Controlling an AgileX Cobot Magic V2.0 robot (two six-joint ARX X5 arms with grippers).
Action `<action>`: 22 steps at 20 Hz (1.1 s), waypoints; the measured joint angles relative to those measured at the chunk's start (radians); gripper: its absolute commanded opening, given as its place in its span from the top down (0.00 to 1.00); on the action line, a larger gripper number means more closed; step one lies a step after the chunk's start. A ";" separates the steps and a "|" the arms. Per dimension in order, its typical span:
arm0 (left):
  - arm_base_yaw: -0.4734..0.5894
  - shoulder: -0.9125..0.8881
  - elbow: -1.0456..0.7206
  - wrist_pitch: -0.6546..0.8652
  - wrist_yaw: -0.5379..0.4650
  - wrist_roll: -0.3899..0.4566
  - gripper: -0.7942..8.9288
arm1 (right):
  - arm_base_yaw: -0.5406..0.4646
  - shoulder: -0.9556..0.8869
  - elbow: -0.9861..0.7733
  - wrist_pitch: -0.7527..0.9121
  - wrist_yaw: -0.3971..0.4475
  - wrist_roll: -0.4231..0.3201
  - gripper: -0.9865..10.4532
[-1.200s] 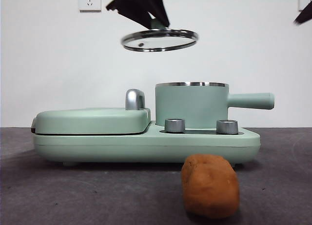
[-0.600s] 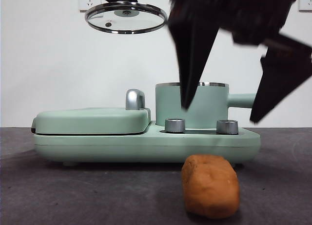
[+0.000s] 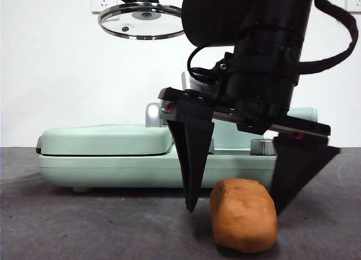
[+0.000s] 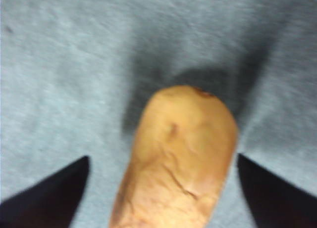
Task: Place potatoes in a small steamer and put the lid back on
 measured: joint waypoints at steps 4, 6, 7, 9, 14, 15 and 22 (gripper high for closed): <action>0.000 0.000 0.000 0.000 0.000 0.000 0.90 | 0.000 0.000 0.001 0.004 -0.002 0.000 0.79; 0.000 0.000 0.000 0.000 0.000 0.001 0.90 | 0.000 0.000 0.001 0.004 -0.003 0.000 0.79; 0.000 0.000 0.000 0.000 0.000 0.002 0.90 | -0.002 0.000 0.006 -0.002 -0.003 0.000 0.79; 0.001 0.000 0.000 0.000 0.000 0.003 0.90 | -0.019 0.000 0.053 -0.056 -0.010 -0.004 0.79; 0.002 0.000 0.000 -0.001 0.000 0.003 0.90 | -0.119 0.000 0.317 -0.220 -0.010 -0.114 0.75; 0.002 0.000 0.000 0.000 0.000 0.003 0.90 | -0.150 0.000 0.386 -0.244 -0.011 -0.145 0.73; 0.006 0.000 0.000 0.000 0.000 0.003 0.90 | -0.363 0.076 0.778 -0.363 -0.010 -0.277 0.73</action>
